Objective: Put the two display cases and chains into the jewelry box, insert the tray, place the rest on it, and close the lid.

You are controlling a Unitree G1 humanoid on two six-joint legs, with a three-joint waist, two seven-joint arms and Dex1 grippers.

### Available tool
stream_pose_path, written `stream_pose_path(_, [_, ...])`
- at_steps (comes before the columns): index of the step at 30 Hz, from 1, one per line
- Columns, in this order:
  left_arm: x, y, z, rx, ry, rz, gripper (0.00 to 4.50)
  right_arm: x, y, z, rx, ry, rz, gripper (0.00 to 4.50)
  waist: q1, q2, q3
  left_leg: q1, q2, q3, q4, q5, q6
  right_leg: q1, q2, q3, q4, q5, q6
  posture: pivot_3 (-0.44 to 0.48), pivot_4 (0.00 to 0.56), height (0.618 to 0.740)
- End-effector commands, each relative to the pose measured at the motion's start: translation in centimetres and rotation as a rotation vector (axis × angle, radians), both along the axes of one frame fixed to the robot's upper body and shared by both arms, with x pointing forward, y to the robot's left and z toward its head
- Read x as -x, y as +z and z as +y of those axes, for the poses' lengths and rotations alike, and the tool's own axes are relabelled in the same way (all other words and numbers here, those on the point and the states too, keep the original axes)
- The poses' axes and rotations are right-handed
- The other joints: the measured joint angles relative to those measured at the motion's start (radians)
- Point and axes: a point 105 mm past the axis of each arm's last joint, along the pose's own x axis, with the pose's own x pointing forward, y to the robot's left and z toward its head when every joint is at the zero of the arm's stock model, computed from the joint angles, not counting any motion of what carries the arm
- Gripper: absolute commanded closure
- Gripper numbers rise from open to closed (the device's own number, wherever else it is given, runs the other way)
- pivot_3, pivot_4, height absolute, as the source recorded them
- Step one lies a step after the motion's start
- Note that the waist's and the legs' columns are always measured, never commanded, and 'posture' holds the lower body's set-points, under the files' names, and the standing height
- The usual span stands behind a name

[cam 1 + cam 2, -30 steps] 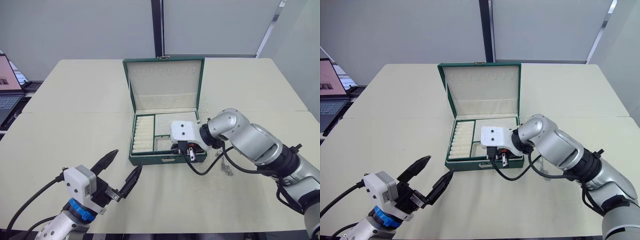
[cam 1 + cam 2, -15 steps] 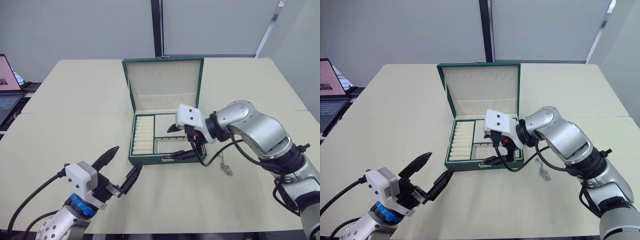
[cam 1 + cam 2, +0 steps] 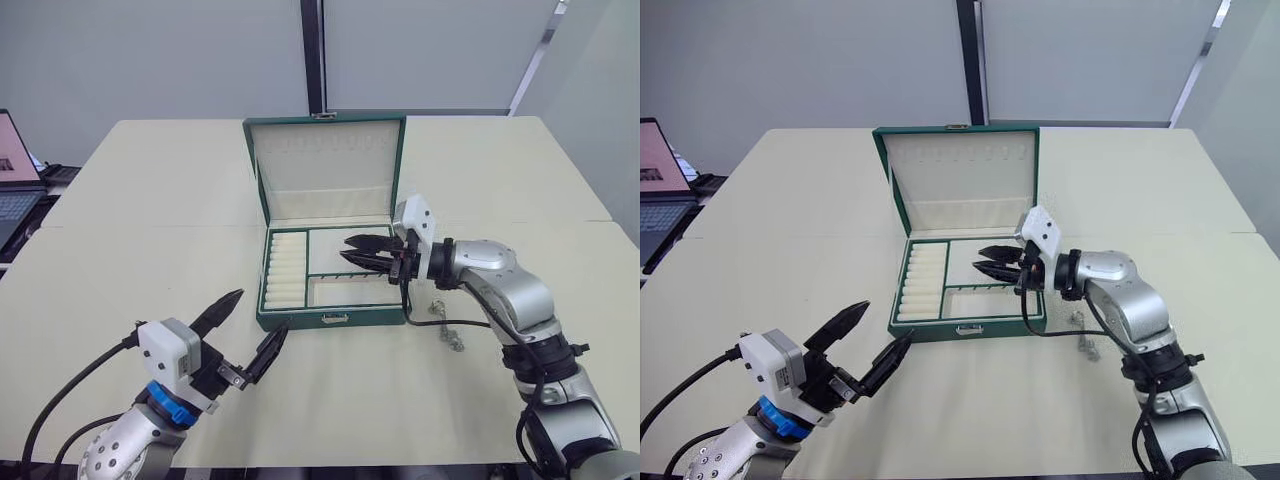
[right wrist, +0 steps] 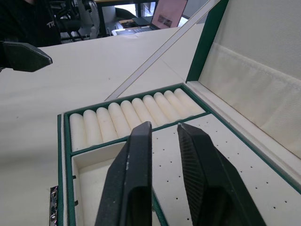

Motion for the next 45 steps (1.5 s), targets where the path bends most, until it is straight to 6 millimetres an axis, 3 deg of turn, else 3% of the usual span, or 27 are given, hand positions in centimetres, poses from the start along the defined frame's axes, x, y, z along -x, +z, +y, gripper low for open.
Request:
stream_pose_path(1, [-0.1,0.3,-0.3,-0.004,-0.007,-0.014,0.00,-0.2,-0.2,0.3,0.000,-0.023,-0.047,4.41,0.001,0.000,0.000,0.000,0.000,0.000,0.000,0.000,0.000,0.000,0.000,0.000,0.000,0.000,0.000,0.000,0.150,0.740])
stream_pose_path(7, [-0.3,0.4,-0.6,0.003,-0.009,-0.021,0.00,-0.7,-4.4,-0.2,0.135,-0.065,0.054,4.46,0.002,0.000,0.000,0.000,-0.001,0.000,0.000,0.001,-0.001,0.000,-0.001,0.000,0.000,0.000,0.000,0.000,0.150,0.740])
stream_pose_path(14, [-0.4,0.5,-0.6,0.003,-0.009,-0.029,0.00,-0.5,-5.8,-0.2,0.164,-0.045,0.080,4.46,0.003,-0.004,-0.004,0.002,0.000,-0.001,0.000,0.000,0.000,0.003,0.000,0.000,0.000,0.000,0.000,0.000,0.150,0.740])
stream_pose_path(20, [-0.5,0.5,-0.6,0.005,-0.006,-0.029,0.00,-0.1,-3.2,0.4,0.047,-0.008,0.076,4.46,0.003,-0.004,-0.005,0.002,0.000,-0.001,0.000,0.000,0.000,0.003,0.000,0.000,0.000,0.000,0.000,0.000,0.150,0.740])
stream_pose_path(24, [-0.7,0.8,-0.7,0.010,-0.014,-0.033,0.00,-0.1,1.1,0.2,-0.076,0.015,0.030,4.46,0.003,-0.003,-0.004,0.000,0.000,-0.001,0.000,0.000,0.000,0.001,0.000,0.000,0.000,0.000,0.000,0.000,0.150,0.740])
stream_pose_path(28, [-1.2,1.0,-0.6,-0.006,-0.020,-0.033,0.00,0.3,4.4,-1.3,-0.127,0.036,0.012,4.46,0.005,-0.003,-0.003,0.000,-0.001,-0.001,0.000,0.000,0.000,0.001,0.000,0.000,0.000,0.000,0.000,0.000,0.150,0.740])
stream_pose_path(34, [-2.6,2.3,1.6,-0.038,0.017,-0.027,0.00,1.4,5.4,-5.3,-0.100,-0.002,0.082,3.18,0.007,-0.003,-0.003,0.000,-0.001,-0.002,0.000,-0.001,0.001,0.001,-0.001,-0.001,0.000,0.000,0.000,0.000,0.150,0.740])
stream_pose_path(39, [-4.0,3.4,7.4,-0.135,0.109,-0.025,0.00,1.6,5.6,-10.6,-0.102,-0.150,0.119,1.82,0.007,-0.003,-0.003,0.000,0.000,-0.001,0.000,-0.001,0.001,0.001,0.000,-0.001,0.000,0.000,0.000,0.000,0.150,0.740])
stream_pose_path(45, [-3.6,2.4,14.3,-0.229,0.207,0.086,0.00,1.7,2.3,-17.8,-0.017,-0.414,0.110,0.03,0.005,-0.004,-0.003,0.000,-0.001,0.001,-0.001,-0.001,0.003,0.001,-0.001,0.000,-0.001,0.000,0.000,0.000,0.150,0.740])
